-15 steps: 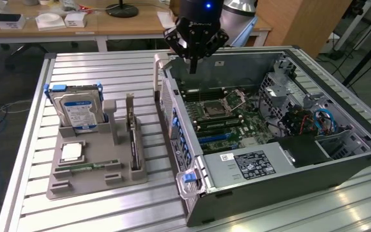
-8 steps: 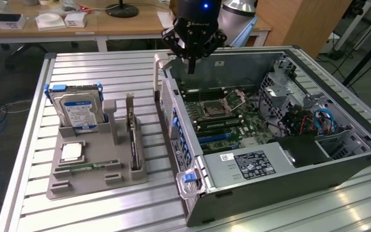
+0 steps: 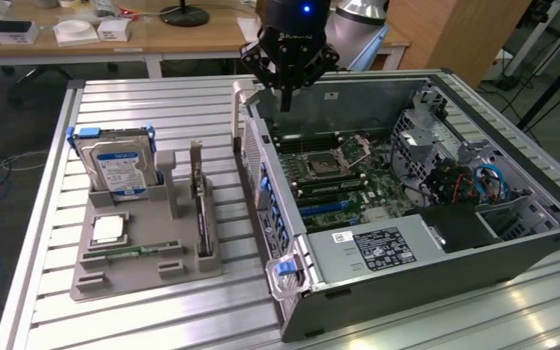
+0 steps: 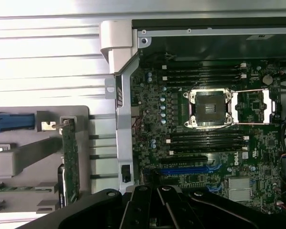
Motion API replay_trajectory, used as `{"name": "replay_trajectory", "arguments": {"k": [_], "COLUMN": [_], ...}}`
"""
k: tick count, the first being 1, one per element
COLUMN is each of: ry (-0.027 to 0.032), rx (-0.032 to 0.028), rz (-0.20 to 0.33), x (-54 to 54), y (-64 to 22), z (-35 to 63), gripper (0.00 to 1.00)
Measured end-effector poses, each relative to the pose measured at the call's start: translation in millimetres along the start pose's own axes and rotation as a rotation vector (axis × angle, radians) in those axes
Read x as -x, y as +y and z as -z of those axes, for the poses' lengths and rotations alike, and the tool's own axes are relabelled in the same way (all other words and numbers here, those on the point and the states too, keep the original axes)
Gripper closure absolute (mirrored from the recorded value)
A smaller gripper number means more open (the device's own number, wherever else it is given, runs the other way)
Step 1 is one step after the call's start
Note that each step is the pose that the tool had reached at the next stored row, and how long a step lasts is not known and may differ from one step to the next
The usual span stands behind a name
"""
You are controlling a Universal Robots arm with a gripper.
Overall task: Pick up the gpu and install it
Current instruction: 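Reach for the gpu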
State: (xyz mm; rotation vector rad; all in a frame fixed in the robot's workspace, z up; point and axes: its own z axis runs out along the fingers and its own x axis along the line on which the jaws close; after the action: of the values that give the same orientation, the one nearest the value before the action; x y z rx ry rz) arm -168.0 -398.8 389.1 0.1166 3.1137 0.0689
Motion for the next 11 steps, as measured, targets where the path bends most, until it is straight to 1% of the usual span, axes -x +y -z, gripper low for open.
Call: {"name": "replay_trajectory", "arguments": {"k": [11], "ry": [0.0000], "rx": [-0.0001], "rz": [0.000], "x": [-8.3], "y": [-0.6], "z": [-0.2], "gripper": [0.89]}}
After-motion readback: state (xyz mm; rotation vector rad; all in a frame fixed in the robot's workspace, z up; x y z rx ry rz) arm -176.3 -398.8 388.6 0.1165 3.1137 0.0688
